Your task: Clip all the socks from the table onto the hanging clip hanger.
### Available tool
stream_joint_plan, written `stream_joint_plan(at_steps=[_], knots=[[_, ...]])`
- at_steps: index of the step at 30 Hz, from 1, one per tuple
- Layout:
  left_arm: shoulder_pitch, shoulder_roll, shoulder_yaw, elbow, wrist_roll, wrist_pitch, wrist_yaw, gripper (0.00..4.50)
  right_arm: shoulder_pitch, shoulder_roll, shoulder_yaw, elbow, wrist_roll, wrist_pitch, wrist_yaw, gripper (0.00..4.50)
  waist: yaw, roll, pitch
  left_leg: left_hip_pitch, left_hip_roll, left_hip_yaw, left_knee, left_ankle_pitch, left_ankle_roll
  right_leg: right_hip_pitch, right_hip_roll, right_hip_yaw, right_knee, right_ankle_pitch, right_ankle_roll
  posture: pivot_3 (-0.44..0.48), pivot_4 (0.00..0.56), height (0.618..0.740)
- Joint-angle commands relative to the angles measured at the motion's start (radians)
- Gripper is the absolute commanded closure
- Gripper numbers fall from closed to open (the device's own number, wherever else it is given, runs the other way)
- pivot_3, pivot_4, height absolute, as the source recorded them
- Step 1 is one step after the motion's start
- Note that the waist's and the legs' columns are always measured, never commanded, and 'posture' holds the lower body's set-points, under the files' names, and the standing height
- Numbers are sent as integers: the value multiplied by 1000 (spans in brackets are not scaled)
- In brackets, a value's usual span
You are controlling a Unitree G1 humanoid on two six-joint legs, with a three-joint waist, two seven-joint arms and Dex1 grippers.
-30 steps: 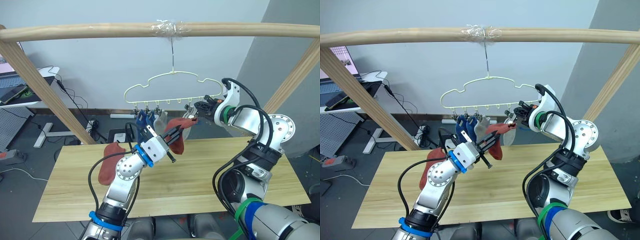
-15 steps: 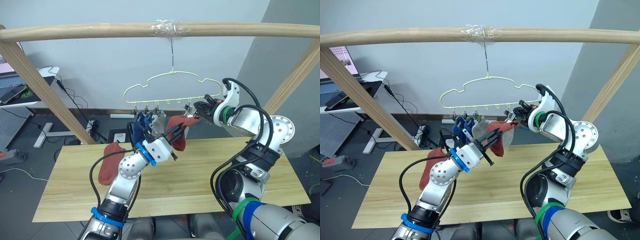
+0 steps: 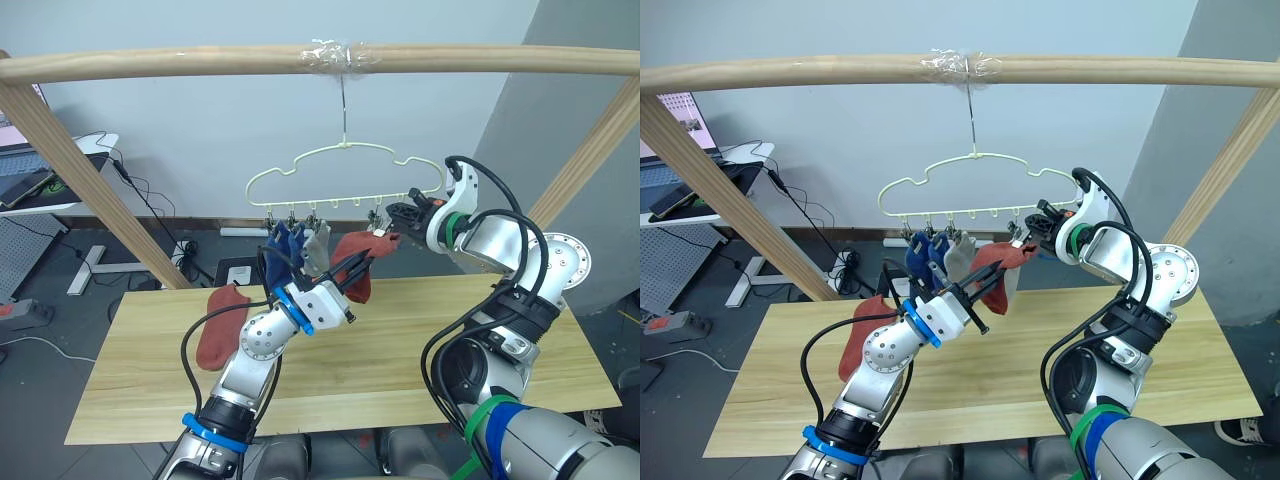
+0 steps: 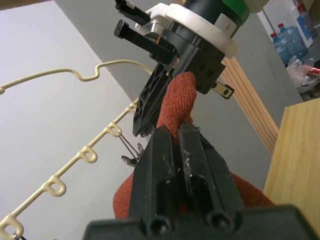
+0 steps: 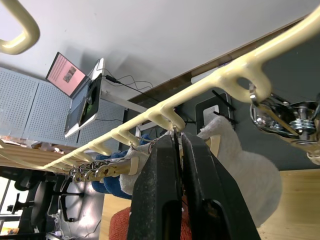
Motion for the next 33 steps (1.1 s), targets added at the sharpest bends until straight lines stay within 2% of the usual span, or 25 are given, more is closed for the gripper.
stream_joint_plan(at_steps=[1, 3, 11, 13, 17, 19, 22, 26, 33], knots=[[-23, -4, -7, -12, 11, -24, 20, 4493, 5, 8, -7, 2, 41, 8, -30, 4226, 0, 0, 0, 0, 0, 0, 0, 0, 0, 0, 0, 0, 0, 0, 0, -88, 125, 740], [-28, -8, -10, -10, 15, -25, 24, 4500, 11, 6, -5, 6, 62, 8, -38, 3664, 0, 0, 0, 0, 0, 0, 0, 0, 0, 0, 0, 0, 0, 0, 0, -88, 125, 740], [-24, -7, -30, -16, -20, 5, -11, 4500, 10, -18, -22, 9, 109, 8, -54, 688, -21, 0, 0, -3, 0, 0, 0, 0, 0, -2, 0, 0, 0, 0, 0, -91, 118, 740], [-19, -17, -35, -24, -58, 58, -33, 4500, 17, -39, -27, 0, 137, 8, -43, 15, -26, 0, 0, -3, 0, 0, 0, 0, 0, -2, 0, 0, 0, 0, 0, -93, 118, 740], [-12, -79, -23, -50, -217, 298, -72, 4500, 64, -111, -43, -23, 280, 8, -20, 15, -26, 0, 0, -3, 0, -1, 1, 0, 0, -2, 0, -1, 0, 0, 0, -109, 121, 740], [-11, -107, -8, -57, -295, 412, -81, 4500, 122, -186, 14, -73, 329, 8, 35, 15, -27, 0, 0, -4, 0, -1, 1, 0, 1, -2, 0, 0, -1, 0, 0, -117, 121, 740], [-22, -134, 22, -66, -391, 548, -93, 3805, 207, -292, 138, -183, 318, -11, 130, 0, -32, 1, 1, -6, 0, 0, 2, -1, 3, -2, 0, 0, -2, -1, 1, -127, 127, 740], [-32, -146, 45, -65, -494, 690, -138, 2594, 335, -339, 277, -287, 261, -126, 192, 0, -55, 2, 1, -5, 1, 0, 1, -2, 4, -3, 2, 0, -1, -1, 2, -137, 130, 740], [-15, -69, 75, -72, -510, 759, -200, 400, 477, -381, 515, -354, 55, -434, 267, 0, -72, 2, 1, -4, 1, 1, 2, -2, 4, -3, 2, 1, -1, -1, 2, -128, 134, 740]])
